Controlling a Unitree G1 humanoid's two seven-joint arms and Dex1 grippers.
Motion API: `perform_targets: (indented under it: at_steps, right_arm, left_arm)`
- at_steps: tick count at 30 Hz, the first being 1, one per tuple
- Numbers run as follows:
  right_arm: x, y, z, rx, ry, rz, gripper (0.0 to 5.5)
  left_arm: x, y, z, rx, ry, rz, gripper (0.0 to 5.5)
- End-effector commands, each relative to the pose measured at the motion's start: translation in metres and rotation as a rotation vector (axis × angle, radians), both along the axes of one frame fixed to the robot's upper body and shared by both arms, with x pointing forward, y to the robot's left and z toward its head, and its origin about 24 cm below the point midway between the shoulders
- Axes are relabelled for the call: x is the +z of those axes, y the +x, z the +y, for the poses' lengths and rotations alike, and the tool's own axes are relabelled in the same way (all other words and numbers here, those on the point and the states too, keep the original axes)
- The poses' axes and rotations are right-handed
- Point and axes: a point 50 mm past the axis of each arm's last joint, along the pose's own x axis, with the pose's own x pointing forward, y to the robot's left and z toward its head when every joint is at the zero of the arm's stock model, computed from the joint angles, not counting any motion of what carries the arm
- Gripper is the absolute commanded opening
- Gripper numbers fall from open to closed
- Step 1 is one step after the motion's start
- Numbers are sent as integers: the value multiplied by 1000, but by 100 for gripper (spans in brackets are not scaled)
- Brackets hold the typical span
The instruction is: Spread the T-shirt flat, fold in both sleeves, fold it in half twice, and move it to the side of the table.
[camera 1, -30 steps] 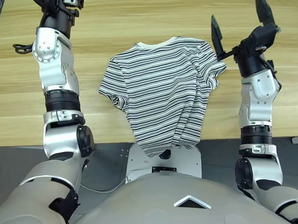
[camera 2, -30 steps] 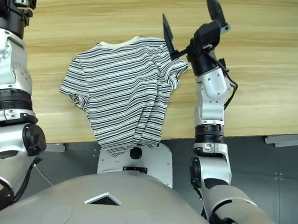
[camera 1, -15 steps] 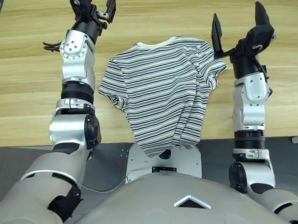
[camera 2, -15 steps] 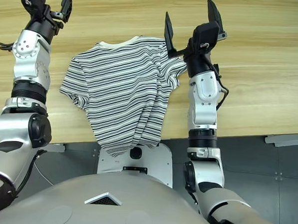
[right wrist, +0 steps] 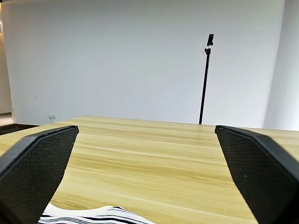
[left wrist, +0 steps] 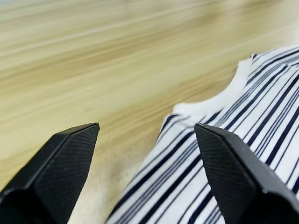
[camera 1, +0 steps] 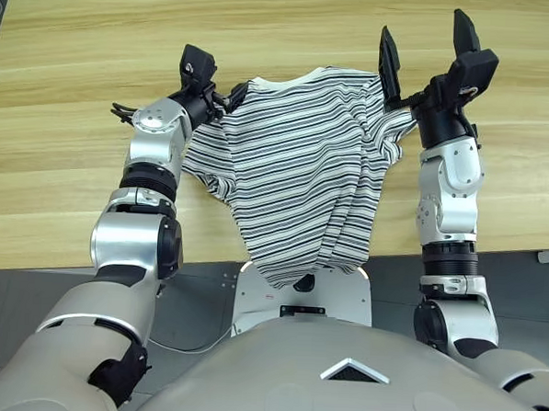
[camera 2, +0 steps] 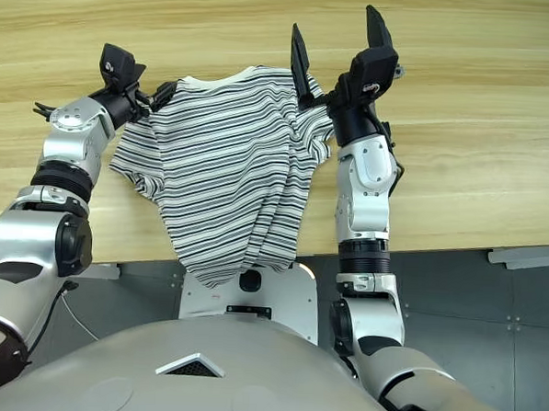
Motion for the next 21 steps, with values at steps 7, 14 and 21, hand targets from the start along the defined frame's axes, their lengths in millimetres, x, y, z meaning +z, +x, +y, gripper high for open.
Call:
perform_targets:
  at_steps: [7, 14, 21]
  right_arm:
    - [3, -4, 7, 19, 58, -13, 550]
    - [1, -3, 8, 8, 58, -14, 550]
    - [5, -2, 12, 12, 65, -29, 550]
  left_arm:
    - [-27, -16, 7, -41, 172, 131, 349]
    - [-30, -20, 8, -67, 182, 135, 238]
    - [-36, -27, 10, -79, 139, 163, 130]
